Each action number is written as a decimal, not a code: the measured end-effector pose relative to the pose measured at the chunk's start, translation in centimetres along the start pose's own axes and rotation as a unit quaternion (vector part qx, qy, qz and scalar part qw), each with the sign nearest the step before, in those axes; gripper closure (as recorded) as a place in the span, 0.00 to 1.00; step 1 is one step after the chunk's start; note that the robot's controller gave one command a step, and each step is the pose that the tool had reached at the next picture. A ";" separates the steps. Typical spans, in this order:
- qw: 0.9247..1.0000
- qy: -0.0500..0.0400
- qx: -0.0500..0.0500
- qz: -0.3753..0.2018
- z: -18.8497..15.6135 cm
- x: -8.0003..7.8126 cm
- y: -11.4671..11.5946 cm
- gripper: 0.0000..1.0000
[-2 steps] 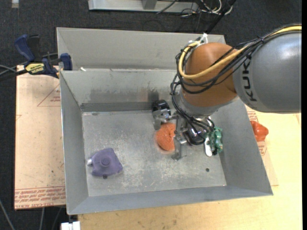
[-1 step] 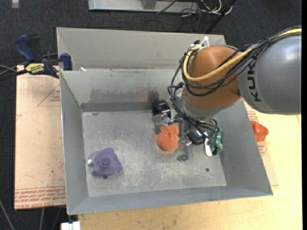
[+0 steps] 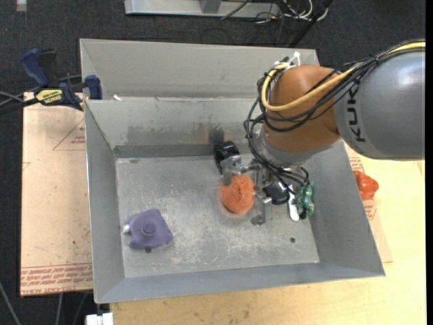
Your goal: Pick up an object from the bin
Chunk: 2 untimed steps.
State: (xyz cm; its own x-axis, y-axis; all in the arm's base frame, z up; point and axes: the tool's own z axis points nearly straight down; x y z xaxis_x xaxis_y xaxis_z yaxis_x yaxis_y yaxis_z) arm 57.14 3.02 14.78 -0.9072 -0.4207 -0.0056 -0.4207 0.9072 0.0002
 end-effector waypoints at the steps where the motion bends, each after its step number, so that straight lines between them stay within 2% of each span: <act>1: 0.998 0.000 0.000 -0.069 1.4 -1.1 -1.9 0.00; 2: 0.978 -0.002 0.001 -0.208 6.5 -1.3 -4.4 1.00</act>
Offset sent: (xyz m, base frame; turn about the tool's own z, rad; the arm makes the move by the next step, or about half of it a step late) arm 0.0289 -0.0342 -0.0664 -0.4238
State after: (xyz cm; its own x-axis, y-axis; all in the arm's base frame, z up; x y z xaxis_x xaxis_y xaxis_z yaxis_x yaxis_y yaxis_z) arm 60.19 -0.40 8.30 -0.6571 -0.7538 -0.0086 -0.7538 0.6571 -0.0042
